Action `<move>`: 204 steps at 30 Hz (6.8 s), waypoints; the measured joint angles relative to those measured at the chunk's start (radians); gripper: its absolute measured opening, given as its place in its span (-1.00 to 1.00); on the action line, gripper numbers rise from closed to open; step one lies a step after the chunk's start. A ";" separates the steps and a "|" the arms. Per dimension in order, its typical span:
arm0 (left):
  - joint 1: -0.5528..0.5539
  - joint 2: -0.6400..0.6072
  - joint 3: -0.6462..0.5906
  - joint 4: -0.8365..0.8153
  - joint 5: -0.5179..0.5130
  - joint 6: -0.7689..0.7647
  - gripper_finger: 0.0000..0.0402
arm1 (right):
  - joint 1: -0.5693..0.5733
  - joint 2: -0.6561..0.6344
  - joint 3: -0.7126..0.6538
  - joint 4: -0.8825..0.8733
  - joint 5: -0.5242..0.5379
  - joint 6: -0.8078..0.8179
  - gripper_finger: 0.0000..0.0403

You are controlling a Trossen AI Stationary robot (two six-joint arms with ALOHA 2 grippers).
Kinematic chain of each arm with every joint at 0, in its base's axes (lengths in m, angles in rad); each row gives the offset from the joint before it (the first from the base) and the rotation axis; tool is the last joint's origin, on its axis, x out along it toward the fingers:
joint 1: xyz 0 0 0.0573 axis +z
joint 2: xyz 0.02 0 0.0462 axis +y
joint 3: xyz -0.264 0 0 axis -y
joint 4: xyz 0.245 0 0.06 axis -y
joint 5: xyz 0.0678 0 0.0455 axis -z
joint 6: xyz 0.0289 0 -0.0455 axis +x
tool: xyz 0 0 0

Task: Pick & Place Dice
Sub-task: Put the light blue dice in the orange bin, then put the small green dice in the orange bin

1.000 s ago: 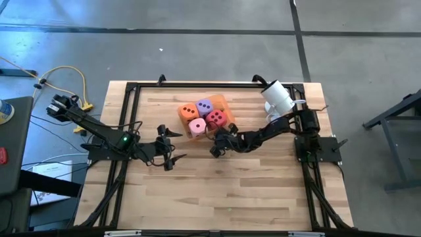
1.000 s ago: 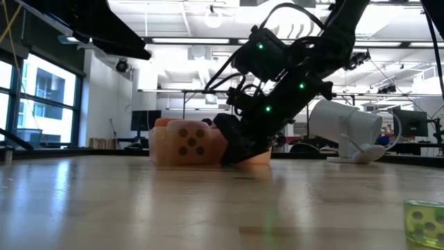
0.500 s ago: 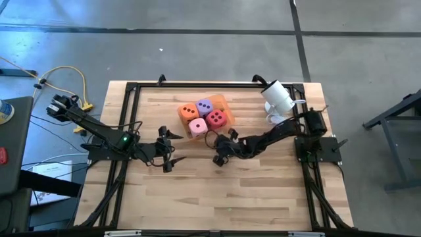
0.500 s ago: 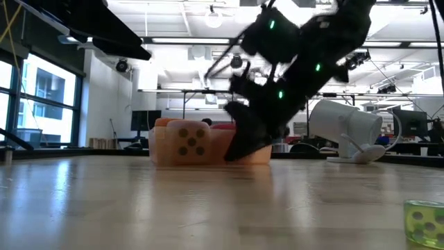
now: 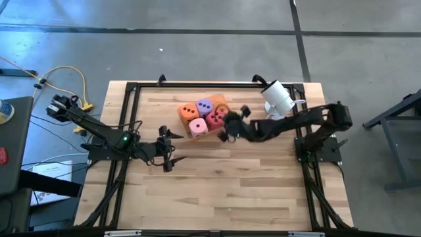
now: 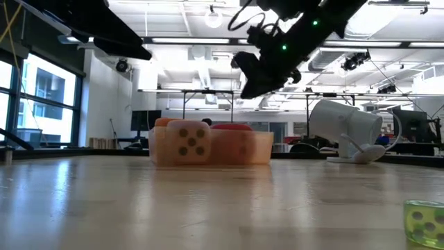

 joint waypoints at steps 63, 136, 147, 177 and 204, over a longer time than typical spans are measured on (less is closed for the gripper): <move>0.025 0.018 -0.002 0.008 0.092 -0.029 0.96 | 0.541 -0.168 0.015 -0.309 -0.587 0.181 0.26; 0.061 0.018 -0.001 0.075 0.463 0.053 0.96 | 0.802 0.368 -0.001 0.290 -0.193 0.442 0.26; 0.023 0.018 -0.001 0.064 0.462 -0.073 0.96 | 0.784 0.388 0.000 0.306 -0.169 0.379 0.26; -0.070 0.018 -0.001 0.063 0.461 -0.129 0.96 | 0.755 0.421 -0.003 0.295 -0.211 0.341 -0.29; -0.080 0.018 -0.001 0.063 0.461 -0.105 0.96 | 0.753 0.354 -0.006 0.235 -0.154 0.241 -0.79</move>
